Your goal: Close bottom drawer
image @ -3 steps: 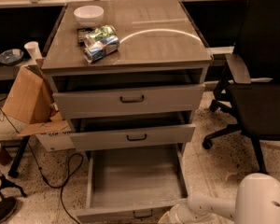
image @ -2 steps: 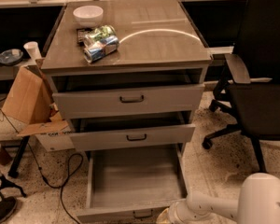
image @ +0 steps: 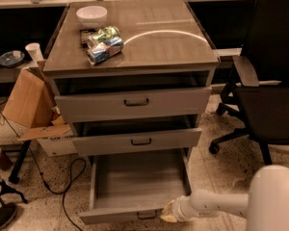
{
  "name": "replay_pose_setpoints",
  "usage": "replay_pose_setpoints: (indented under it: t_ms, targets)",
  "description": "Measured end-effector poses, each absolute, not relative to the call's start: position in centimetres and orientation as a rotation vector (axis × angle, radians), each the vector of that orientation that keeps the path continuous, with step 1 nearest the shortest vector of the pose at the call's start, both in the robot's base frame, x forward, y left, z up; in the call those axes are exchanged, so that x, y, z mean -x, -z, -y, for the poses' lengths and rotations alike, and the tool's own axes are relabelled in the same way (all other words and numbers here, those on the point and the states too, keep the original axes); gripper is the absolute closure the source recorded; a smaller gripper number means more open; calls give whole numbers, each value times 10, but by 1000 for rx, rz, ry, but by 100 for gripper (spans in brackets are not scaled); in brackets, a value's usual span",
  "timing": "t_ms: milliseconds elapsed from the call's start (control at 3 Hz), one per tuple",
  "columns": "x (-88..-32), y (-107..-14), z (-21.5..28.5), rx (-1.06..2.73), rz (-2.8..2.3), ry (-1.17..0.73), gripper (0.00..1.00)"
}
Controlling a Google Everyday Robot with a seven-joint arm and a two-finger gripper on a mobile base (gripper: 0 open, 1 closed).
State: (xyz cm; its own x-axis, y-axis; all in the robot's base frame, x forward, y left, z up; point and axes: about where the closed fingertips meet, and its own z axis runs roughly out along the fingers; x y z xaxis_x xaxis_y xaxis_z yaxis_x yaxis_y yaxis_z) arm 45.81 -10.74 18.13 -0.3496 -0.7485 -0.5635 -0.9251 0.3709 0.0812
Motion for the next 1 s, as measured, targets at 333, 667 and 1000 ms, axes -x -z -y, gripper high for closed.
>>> replay_pose_setpoints:
  t_ms: [333,667,1000]
  targets:
    - [-466,-182,99,1478,-2192,-529,5]
    - [-471,-178,94,1503,-2188,-523,0]
    - [-485,-174,81,1543,-2178,-520,0]
